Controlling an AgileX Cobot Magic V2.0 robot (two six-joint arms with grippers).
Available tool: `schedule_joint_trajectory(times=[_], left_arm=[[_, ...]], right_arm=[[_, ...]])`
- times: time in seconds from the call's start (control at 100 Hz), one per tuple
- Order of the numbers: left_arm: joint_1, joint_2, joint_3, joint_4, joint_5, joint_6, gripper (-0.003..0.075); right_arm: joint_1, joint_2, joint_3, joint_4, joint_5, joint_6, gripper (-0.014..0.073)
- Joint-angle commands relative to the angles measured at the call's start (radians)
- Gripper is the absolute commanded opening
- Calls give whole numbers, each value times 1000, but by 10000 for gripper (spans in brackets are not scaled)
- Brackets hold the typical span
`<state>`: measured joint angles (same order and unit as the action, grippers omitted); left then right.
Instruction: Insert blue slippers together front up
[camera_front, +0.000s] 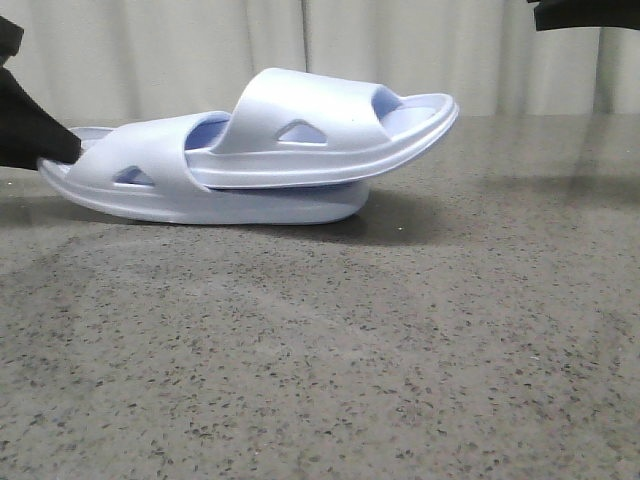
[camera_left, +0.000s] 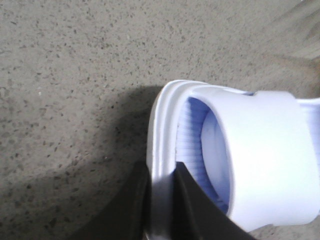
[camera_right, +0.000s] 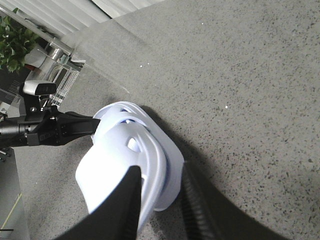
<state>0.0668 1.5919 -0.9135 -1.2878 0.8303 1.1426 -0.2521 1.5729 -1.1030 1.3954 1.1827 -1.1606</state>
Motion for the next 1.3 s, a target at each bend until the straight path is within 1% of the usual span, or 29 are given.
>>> schedule_joint_trajectory(times=[0.0,0.09,0.19,0.26,0.3,0.38,0.45,0.5,0.58,0.67,0.77,0.84,0.89,0.93,0.94,0.96,0.99,1.02,1.15,1.24,1.29], left_arm=[[-9,-45,-35,45,-8,21,17],[-9,-52,-63,125,-7,21,36],[-9,-60,-99,182,12,5,98],[-9,-60,-129,210,36,2,172],[-9,-60,-147,226,43,0,227],[-6,-62,-180,269,43,-41,337],[-6,-65,-212,323,45,-86,405],[-6,-69,-236,362,57,-105,425],[-6,-81,-278,410,81,-129,426],[-6,-98,-319,416,118,-129,426],[-6,-126,-358,414,146,-129,402],[-6,-148,-372,411,147,-129,336],[-6,-166,-375,404,136,-129,256],[-6,-181,-375,392,121,-129,167],[-6,-183,-375,392,118,-129,134],[-6,-191,-375,388,110,-129,101],[-6,-200,-375,386,93,-129,14],[-6,-209,-375,384,75,-129,16],[-6,-253,-366,313,-15,-129,15],[-21,-297,-331,277,-134,-126,15],[-41,-325,-305,277,-211,-121,15]], right_arm=[[-7,-45,-27,45,127,3,151],[-7,-45,-27,38,127,3,151],[-7,-45,-27,38,127,3,151],[-7,-45,-27,38,127,3,151],[-7,-45,-27,38,127,3,151],[-7,-45,-27,34,127,3,151],[-7,-45,-27,32,127,7,151],[-7,-45,-27,32,127,9,151],[-7,-45,-27,30,127,10,151],[-7,-45,-27,30,127,10,151],[-7,-49,-27,30,125,10,139],[-7,-63,-27,23,108,10,88],[-7,-77,-27,12,87,10,37],[-7,-91,-27,-3,65,10,-2],[-7,-94,-27,-6,62,10,-19],[-7,-105,-27,-9,49,10,-46],[-7,-117,-27,-18,24,10,-84],[-7,-132,-27,-21,1,10,-102],[-1,-217,-2,-21,-118,10,-84],[18,-286,36,-21,-225,10,-84],[47,-326,65,-29,-302,10,-84]])
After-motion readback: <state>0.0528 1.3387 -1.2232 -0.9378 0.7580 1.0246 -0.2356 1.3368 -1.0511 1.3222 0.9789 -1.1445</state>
